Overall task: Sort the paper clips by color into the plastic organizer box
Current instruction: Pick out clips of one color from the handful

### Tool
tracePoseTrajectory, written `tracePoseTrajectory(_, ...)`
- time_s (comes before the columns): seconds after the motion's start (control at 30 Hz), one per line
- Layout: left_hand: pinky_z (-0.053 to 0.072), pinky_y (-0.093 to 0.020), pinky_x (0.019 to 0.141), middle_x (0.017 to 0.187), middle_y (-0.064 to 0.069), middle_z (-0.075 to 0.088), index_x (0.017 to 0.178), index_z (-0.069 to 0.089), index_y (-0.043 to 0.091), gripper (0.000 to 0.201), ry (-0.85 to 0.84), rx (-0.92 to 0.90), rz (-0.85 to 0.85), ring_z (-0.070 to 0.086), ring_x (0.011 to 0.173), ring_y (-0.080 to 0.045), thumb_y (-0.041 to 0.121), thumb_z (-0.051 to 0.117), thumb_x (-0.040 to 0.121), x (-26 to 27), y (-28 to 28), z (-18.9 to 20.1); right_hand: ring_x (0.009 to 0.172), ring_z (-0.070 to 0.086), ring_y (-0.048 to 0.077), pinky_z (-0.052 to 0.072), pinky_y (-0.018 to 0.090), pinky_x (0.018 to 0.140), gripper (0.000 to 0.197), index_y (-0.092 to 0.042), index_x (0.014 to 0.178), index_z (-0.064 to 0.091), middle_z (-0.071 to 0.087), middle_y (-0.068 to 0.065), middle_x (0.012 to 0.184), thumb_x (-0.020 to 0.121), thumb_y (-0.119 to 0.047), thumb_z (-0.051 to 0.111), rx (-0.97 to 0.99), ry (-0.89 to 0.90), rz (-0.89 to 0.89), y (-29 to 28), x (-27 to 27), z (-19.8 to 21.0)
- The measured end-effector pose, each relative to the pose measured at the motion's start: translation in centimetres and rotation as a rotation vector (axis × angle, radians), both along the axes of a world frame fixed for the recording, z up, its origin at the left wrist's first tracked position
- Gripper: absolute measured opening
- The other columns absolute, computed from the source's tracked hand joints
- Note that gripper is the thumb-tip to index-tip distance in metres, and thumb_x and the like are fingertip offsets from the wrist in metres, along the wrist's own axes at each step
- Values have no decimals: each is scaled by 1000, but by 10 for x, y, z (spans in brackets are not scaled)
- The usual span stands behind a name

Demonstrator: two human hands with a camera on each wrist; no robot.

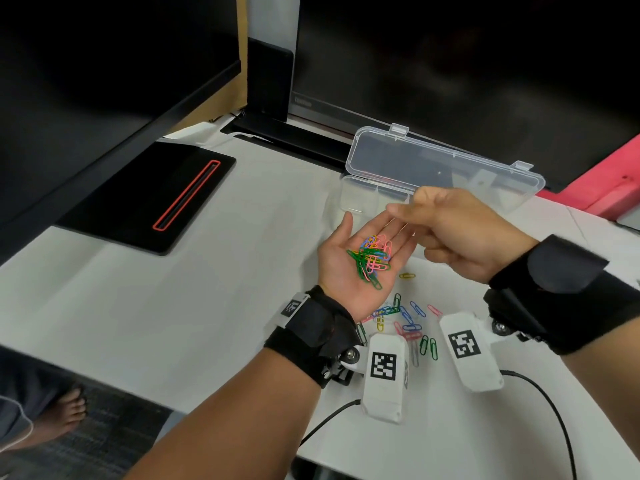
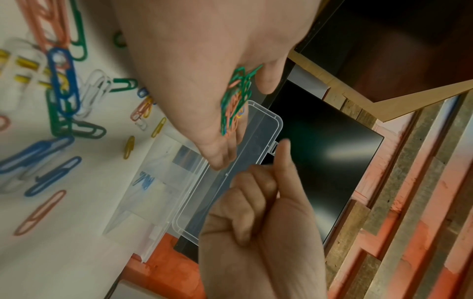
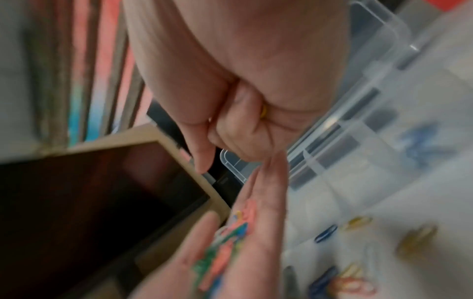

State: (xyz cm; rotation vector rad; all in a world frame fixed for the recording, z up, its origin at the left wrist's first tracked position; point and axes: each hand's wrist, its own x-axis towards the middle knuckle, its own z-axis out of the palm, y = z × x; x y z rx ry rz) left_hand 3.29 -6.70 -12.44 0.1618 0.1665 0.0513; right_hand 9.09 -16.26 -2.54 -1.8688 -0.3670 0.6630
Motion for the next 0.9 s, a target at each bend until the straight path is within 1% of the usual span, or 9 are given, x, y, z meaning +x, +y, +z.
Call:
tracePoseTrajectory(0.07,36,-43,111,135,-27,52,128,52,-8,59,1,45,-18,53,121,-35,42,36,100,-1,-1,0,37,49,9,38,21,38,29,-18,67,51,65,-4,55,83,-23,74,-185,-264,129,1,-5,-3)
tracePoseTrajectory(0.13,32,-40,114,128,-26,56,127,51,-7,60,-5,67,-34,53,119,-34,44,35,100,-1,-1,-2,56,67,12,57,33,63,13,-21,79,68,74,-2,71,76,-26,80,-351,-498,236,3,-6,-8)
tracePoseTrajectory(0.23,30,-38,113,109,-21,63,127,50,-9,61,-6,62,-26,57,108,-31,44,34,101,1,-2,-7,66,68,8,58,37,74,10,-30,82,76,74,-7,74,74,-27,80,-451,-635,269,3,-3,-17)
tracePoseTrajectory(0.37,29,-40,115,147,-25,38,145,32,-8,65,-36,85,-25,44,129,-33,41,27,103,2,-2,-8,72,72,15,58,40,76,13,-23,72,75,76,-3,80,81,-14,74,-367,-581,218,1,4,-19)
tracePoseTrajectory(0.53,34,-44,112,146,-25,41,144,34,-6,62,-35,50,-23,45,132,-35,39,28,103,3,-2,-7,53,62,-2,47,11,58,18,-14,72,75,71,-10,61,86,-6,68,-243,-466,157,-2,3,-10)
tracePoseTrajectory(0.67,37,-43,109,131,-25,55,138,44,-8,61,-19,31,-12,48,128,-34,40,29,103,2,-2,-4,37,46,0,31,7,42,6,-18,86,76,51,-14,38,85,-16,70,-370,-662,57,-4,12,-11)
tracePoseTrajectory(0.73,37,-43,110,132,-27,54,132,50,-8,61,-26,32,-15,51,127,-34,41,30,102,1,-2,-3,42,51,-5,35,6,46,11,-24,89,73,49,-19,37,83,-15,69,-416,-753,98,-3,8,-8)
tracePoseTrajectory(0.83,41,-37,103,105,-23,65,113,63,-9,63,-42,30,-27,65,98,-29,44,30,101,-1,-1,-4,68,66,0,56,27,72,20,-34,90,76,72,-14,68,81,-17,70,-507,-785,325,2,-3,-4)
tracePoseTrajectory(0.9,38,-33,98,97,-16,59,122,57,-10,64,-30,34,-38,60,90,-25,45,30,101,0,-1,-6,73,67,5,56,33,75,26,-42,92,75,72,-13,72,82,-19,69,-618,-811,435,4,-8,-5)
